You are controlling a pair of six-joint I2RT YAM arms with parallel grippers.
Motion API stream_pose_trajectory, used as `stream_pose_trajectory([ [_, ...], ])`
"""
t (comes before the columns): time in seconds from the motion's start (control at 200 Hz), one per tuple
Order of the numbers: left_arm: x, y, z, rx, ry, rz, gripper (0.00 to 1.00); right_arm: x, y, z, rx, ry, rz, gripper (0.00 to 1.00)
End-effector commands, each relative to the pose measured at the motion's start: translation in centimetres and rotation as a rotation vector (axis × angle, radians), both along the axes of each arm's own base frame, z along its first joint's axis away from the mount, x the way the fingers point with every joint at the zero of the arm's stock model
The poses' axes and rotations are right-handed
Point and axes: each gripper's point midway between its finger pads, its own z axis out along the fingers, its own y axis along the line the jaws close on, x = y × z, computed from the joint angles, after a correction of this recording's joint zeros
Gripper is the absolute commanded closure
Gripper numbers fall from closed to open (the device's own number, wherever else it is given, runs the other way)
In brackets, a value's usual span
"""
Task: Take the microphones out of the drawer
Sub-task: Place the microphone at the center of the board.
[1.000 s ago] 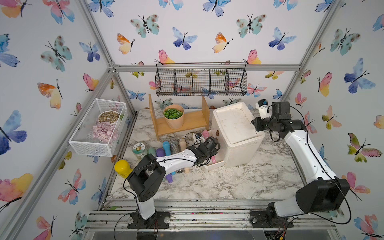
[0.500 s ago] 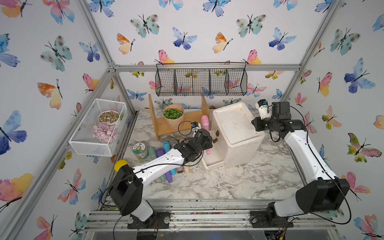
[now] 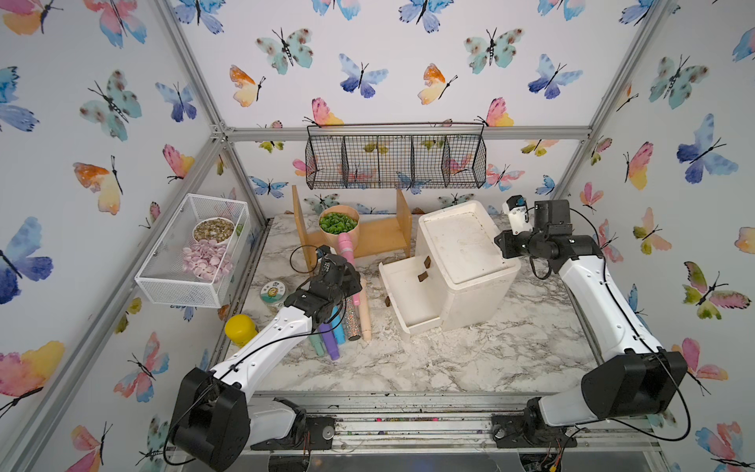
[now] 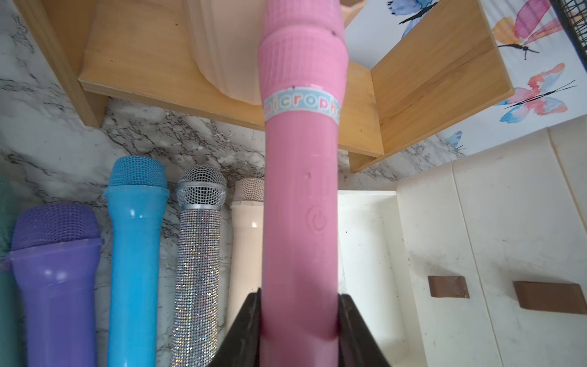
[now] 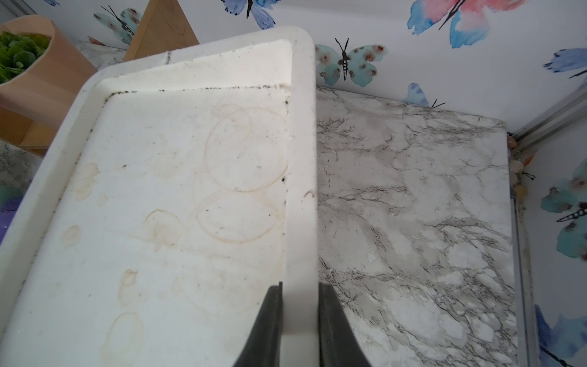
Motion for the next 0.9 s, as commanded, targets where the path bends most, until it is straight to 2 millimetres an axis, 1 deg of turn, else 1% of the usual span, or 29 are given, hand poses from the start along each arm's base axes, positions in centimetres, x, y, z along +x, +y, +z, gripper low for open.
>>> stream_pose_trajectory([
  [0.0, -1.1, -0.6, -0.4, 0.006, 0.009, -0.087, 0.78, 0.4, 0.6, 0.4, 0.056, -0.005, 0.005, 0.95],
  [0.215, -2.1, -1.2, -3.7, -0.039, 0.069, -0.107, 0.79, 0.7, 1.0, 0.3, 0.074, 0.003, 0.022, 0.95],
  [0.37, -2.4, -1.6, -6.0, -0.062, 0.108, -0.114, 0.78, 0.8, 1.3, 0.2, 0.089, 0.012, 0.033, 0.95],
  [0.526, -2.8, -2.7, -7.9, -0.086, 0.143, -0.139, 0.78, 0.7, 1.4, 0.1, 0.093, 0.017, 0.036, 0.95],
  [0.771, -3.3, -6.0, -9.5, -0.084, 0.183, -0.211, 0.76, 0.7, 1.4, 0.0, 0.092, 0.018, 0.034, 0.95],
  [0.896, -3.5, -7.5, -10.4, -0.075, 0.214, -0.209, 0.75, 0.6, 1.4, 0.0, 0.091, 0.019, 0.034, 0.95],
])
